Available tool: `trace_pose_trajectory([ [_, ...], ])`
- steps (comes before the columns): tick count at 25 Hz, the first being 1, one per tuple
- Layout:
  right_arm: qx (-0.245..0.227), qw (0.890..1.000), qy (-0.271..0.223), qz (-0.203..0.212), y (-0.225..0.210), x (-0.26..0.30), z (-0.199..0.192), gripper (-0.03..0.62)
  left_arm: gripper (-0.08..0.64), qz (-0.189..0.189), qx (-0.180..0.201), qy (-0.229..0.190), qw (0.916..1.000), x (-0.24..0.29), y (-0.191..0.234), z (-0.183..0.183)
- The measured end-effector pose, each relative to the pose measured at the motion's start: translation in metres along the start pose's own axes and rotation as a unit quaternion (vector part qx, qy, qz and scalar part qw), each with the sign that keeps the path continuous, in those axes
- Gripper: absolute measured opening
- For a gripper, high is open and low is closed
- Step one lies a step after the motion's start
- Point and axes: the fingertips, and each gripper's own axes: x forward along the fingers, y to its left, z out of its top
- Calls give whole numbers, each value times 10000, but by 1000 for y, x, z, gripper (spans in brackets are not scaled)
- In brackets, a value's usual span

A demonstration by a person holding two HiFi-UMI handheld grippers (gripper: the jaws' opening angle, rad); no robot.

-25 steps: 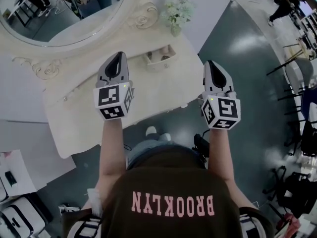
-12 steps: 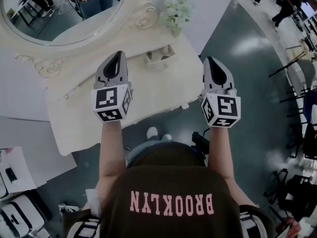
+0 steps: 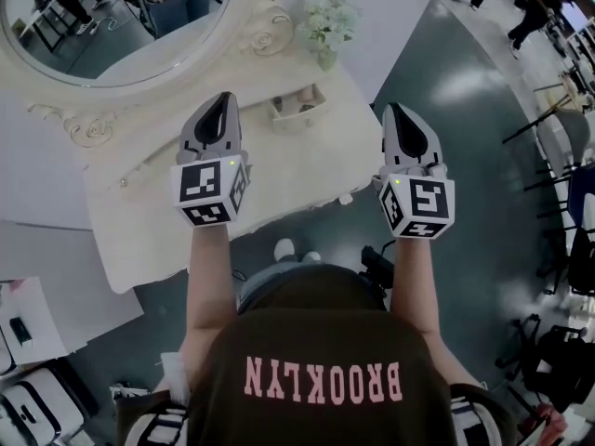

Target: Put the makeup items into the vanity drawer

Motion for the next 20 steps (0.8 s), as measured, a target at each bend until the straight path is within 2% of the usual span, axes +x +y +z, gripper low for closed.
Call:
trace_pose_trajectory([
  [20, -55, 10000, -23, -50, 0, -14, 6, -11, 9, -15, 48, -67, 10000, -12, -3, 7],
])
